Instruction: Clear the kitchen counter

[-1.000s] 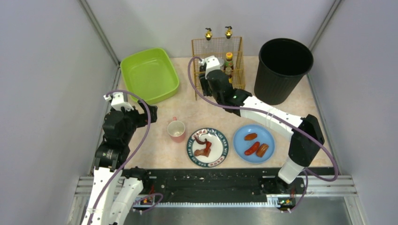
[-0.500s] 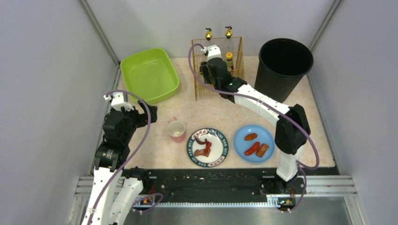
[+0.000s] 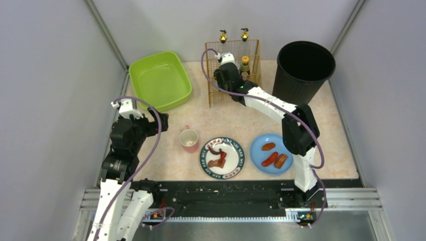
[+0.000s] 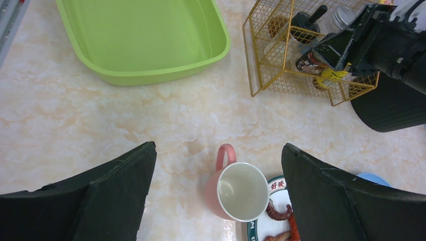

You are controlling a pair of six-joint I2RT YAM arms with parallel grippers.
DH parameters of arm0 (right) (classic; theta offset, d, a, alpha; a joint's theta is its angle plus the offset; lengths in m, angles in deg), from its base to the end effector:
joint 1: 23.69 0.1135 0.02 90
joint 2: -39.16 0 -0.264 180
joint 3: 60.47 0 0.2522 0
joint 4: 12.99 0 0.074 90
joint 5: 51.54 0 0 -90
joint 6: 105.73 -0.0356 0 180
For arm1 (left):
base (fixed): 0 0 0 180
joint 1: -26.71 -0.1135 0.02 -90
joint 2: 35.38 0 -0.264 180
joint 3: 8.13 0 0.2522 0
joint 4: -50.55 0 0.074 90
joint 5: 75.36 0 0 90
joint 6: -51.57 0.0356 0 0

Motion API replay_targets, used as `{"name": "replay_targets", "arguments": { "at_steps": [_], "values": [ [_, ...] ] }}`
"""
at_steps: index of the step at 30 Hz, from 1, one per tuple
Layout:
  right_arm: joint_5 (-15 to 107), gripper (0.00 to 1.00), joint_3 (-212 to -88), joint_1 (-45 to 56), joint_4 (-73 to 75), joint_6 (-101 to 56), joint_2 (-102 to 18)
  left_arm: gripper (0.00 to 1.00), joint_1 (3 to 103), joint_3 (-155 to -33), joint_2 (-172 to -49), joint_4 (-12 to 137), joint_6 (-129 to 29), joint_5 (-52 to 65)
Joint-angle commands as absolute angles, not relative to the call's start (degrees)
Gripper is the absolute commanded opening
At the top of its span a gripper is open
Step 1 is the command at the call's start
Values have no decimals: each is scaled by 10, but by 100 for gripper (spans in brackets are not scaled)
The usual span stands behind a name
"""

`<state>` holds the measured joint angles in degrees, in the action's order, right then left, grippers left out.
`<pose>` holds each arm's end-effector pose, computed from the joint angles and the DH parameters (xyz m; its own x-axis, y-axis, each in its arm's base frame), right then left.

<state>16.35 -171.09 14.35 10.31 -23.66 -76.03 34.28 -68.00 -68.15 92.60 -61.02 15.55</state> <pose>0.3850 0.2842 0.2823 -0.4073 -0.1564 -0.8998 -0.2551 0.9655 -0.0523 0.1274 -0.0164 0.3430 -0.2809 -0.3501 -0.8936 0.0093 0.9300 -0.3673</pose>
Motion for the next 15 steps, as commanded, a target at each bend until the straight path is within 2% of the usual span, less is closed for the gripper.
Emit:
{"name": "replay_targets", "arguments": {
  "at_steps": [1, 8, 12, 15],
  "values": [
    [179, 0, -1752, 135, 97, -255, -783, 99, 340, -680, -679, 910, -610, 157],
    [189, 2, -1757, 129, 112, -267, -800, 99, 340, -681, -679, 910, -609, 157],
    [192, 15, -1757, 128, 119, -269, -802, 99, 340, -681, -678, 911, -609, 156],
    [191, 32, -1760, 128, 123, -270, -802, 99, 340, -680, -678, 911, -609, 156]
  ]
}}
